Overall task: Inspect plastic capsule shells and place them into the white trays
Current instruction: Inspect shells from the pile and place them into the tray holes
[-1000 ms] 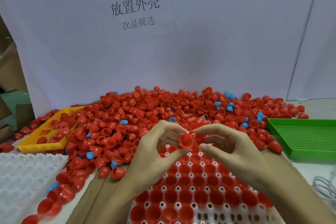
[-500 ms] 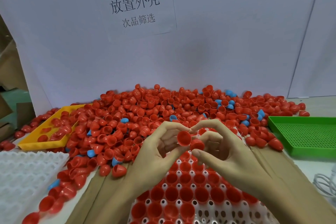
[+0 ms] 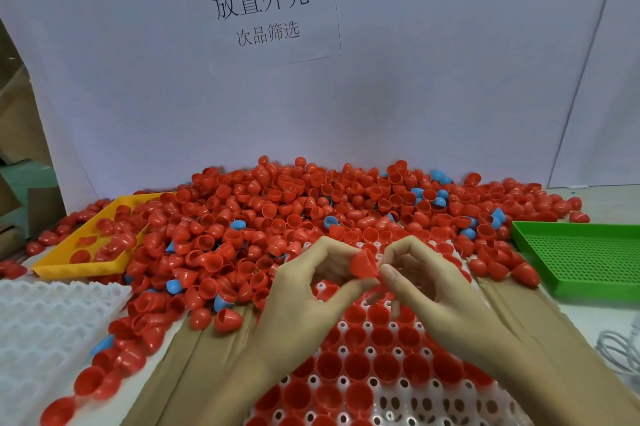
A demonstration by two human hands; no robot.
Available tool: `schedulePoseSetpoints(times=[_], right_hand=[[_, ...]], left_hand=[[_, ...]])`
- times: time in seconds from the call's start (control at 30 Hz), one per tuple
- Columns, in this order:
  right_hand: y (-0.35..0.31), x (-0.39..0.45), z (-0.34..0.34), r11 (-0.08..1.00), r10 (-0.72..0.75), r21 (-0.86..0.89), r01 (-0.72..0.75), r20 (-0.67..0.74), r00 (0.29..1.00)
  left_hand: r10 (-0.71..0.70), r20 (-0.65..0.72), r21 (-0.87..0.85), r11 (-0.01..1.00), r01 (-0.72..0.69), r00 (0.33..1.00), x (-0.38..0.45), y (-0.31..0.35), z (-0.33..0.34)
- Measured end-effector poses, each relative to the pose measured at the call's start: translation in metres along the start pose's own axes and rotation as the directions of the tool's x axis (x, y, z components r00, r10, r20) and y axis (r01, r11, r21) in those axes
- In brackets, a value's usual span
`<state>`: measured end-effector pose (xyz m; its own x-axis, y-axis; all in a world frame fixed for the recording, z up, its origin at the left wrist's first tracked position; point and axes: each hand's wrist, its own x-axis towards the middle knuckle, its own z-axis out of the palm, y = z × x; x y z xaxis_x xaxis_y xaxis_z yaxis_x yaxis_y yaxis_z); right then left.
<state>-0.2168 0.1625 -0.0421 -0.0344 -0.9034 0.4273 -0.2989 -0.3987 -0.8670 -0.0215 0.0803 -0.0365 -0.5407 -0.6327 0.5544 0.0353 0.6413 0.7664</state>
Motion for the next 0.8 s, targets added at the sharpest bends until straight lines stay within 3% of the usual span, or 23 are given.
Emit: schedulePoseSetpoints(times=[0.1, 0.2, 0.4, 0.5, 0.67, 0.8], right_hand=[[0.0, 0.0, -0.001, 0.999, -0.016, 0.039, 0.017, -0.029, 0.999], [0.001, 0.0, 0.0, 0.994, -0.074, -0.076, 0.072, -0.014, 0.997], [0.003, -0.001, 0.003, 0.961, -0.089, -0.267, 0.078, -0.028, 0.996], [-0.001, -0.004, 0.001, 0.957, 0.001, -0.291, -0.011, -0.033, 0.999], [-0.017, -0.028, -0.004, 0.896, 0.126, -0.436, -0.082, 0.074, 0.989], [-0.034, -0.05, -0.002, 0.79, 0.216, -0.611, -0.049, 0.202, 0.955]], left_hand=[[-0.152, 0.052, -0.162, 0.974, 0.159, 0.987, 0.003, -0.004, -0.001], [-0.179, 0.103, -0.249, 0.948, 0.2, 0.978, 0.003, -0.009, -0.002], [-0.229, 0.194, -0.224, 0.937, 0.27, 0.954, 0.002, -0.02, -0.007], [-0.222, 0.17, -0.092, 0.966, 0.24, 0.96, 0.005, -0.03, -0.02], [-0.164, -0.147, 0.271, 0.942, 0.199, 0.975, 0.004, -0.061, -0.048], [-0.071, -0.156, 0.41, 0.903, 0.13, 0.985, 0.003, -0.074, -0.056]])
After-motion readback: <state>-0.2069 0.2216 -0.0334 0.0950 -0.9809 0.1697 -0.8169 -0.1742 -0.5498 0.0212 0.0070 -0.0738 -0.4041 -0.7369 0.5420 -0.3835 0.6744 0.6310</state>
